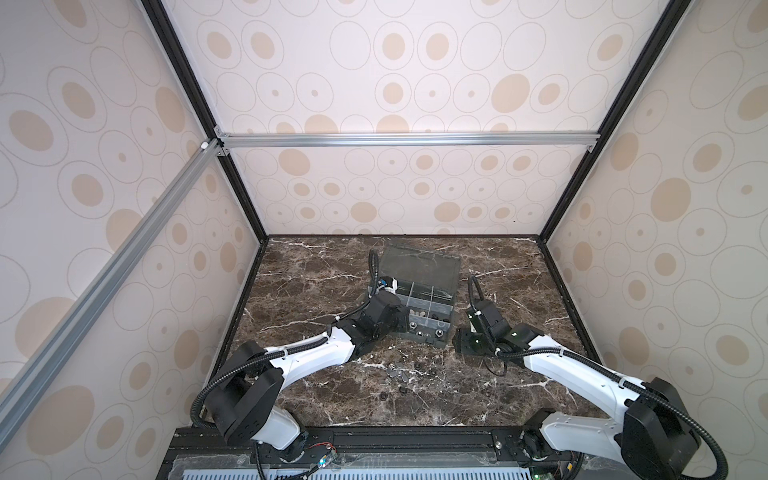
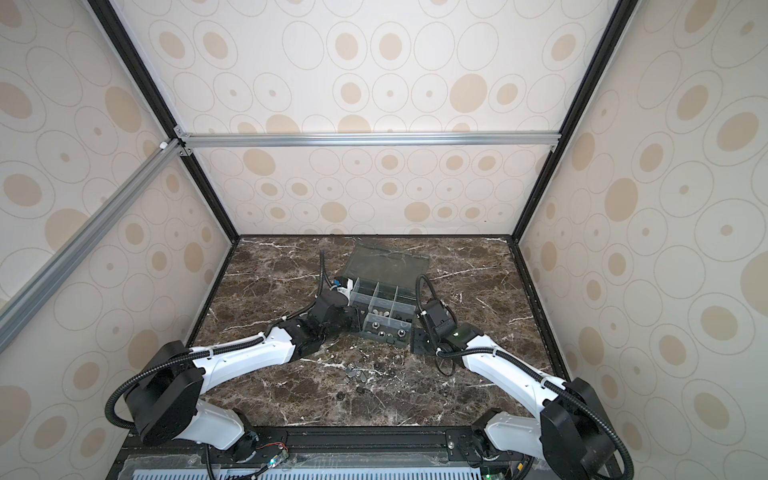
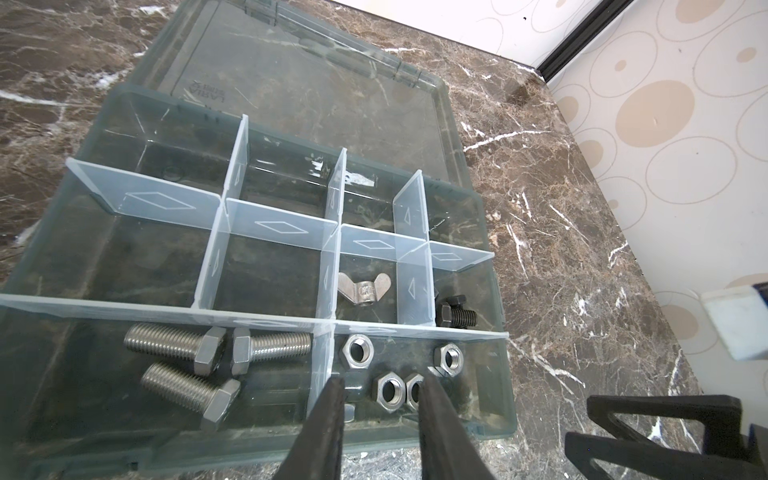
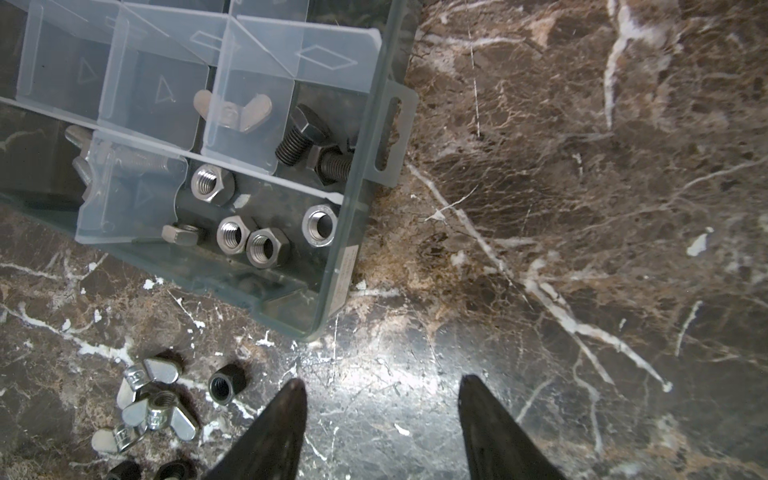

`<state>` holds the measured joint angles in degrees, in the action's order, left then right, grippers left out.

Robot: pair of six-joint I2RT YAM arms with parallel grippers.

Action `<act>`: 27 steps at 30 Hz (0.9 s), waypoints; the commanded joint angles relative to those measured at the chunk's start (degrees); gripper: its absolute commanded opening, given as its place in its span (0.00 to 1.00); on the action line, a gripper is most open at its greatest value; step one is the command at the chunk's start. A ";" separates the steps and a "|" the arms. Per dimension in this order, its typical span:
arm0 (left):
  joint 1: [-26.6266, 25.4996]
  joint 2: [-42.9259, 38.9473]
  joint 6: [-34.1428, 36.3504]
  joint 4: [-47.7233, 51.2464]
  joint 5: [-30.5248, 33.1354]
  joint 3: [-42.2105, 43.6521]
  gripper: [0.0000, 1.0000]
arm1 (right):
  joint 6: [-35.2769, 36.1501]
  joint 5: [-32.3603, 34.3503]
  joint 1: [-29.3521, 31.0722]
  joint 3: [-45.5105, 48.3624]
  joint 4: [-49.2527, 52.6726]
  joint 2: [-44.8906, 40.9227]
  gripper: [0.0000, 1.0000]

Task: Sort the screws and nuts into containers
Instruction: 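Open the left gripper and raise it away from the wing nut, then move the right gripper toward the loose silver wing nuts beside the box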

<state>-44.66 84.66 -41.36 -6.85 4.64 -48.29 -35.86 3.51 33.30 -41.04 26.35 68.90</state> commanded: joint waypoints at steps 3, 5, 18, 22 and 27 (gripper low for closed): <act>0.29 -2.21 -1.09 -0.86 1.33 0.24 0.31 | 0.52 0.03 -0.21 -1.90 0.32 0.84 0.62; 0.31 -2.29 -1.09 -0.71 1.33 0.16 0.31 | 0.59 -0.12 -0.25 -2.18 0.34 1.07 0.62; 0.30 -4.05 -1.79 -0.88 1.99 1.59 0.31 | 0.75 0.27 -0.25 -1.81 0.39 0.63 0.62; 0.34 -4.92 -2.23 -0.93 2.38 2.48 0.31 | 0.46 0.18 -0.25 -1.23 0.29 0.30 0.62; 0.34 -5.73 -2.67 -1.08 2.47 3.27 0.31 | 0.26 0.27 -0.23 -0.86 0.27 -0.09 0.62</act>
<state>-44.66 80.34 -42.72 -6.87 5.89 -45.32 -35.35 3.20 33.30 -42.11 26.13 69.84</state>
